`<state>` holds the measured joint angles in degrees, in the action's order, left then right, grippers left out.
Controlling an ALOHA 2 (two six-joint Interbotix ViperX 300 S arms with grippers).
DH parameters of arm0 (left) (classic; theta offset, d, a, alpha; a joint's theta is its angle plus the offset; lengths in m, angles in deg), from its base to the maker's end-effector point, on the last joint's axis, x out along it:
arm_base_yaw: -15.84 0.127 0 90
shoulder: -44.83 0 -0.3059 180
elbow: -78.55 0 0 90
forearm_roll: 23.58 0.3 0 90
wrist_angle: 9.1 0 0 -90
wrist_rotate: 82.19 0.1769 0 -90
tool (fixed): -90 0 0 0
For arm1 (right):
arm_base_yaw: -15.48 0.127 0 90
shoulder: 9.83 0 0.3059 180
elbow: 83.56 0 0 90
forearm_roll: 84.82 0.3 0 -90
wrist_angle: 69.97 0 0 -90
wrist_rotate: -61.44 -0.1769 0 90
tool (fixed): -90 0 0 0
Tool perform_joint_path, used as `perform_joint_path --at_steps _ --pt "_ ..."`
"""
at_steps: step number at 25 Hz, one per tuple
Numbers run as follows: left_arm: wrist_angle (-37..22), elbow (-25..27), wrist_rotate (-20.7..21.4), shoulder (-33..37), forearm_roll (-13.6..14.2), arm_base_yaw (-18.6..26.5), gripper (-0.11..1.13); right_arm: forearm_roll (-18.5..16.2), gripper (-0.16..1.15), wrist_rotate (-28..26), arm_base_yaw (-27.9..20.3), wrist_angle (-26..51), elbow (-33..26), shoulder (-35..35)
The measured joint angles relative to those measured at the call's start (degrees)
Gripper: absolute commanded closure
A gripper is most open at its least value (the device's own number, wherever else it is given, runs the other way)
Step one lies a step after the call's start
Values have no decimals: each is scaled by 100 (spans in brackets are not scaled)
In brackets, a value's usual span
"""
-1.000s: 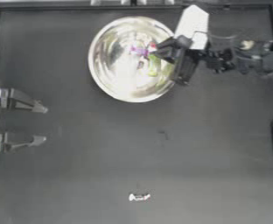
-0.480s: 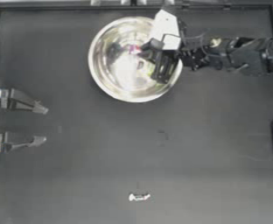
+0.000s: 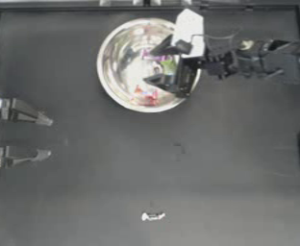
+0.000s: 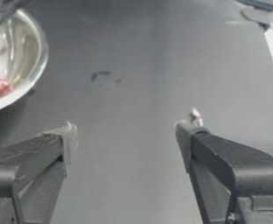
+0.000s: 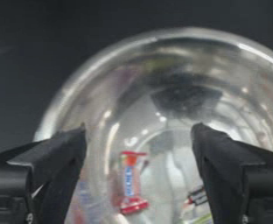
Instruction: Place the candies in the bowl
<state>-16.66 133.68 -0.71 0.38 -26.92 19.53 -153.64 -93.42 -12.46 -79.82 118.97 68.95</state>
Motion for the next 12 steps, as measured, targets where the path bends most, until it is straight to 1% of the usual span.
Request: perform_joint_path --at_steps 2,6,9,12 --pt "-35 0 18 0 9 0 4 53 0 0 53 -141 202 334" --pt "-149 0 26 0 123 9 4 123 0 -9 325 -343 747 1222" --pt "-325 -53 26 -9 202 18 4 132 0 -26 642 -308 1063 1758" --pt "-439 -141 26 -53 246 18 4 176 0 -88 993 -88 1327 2259"
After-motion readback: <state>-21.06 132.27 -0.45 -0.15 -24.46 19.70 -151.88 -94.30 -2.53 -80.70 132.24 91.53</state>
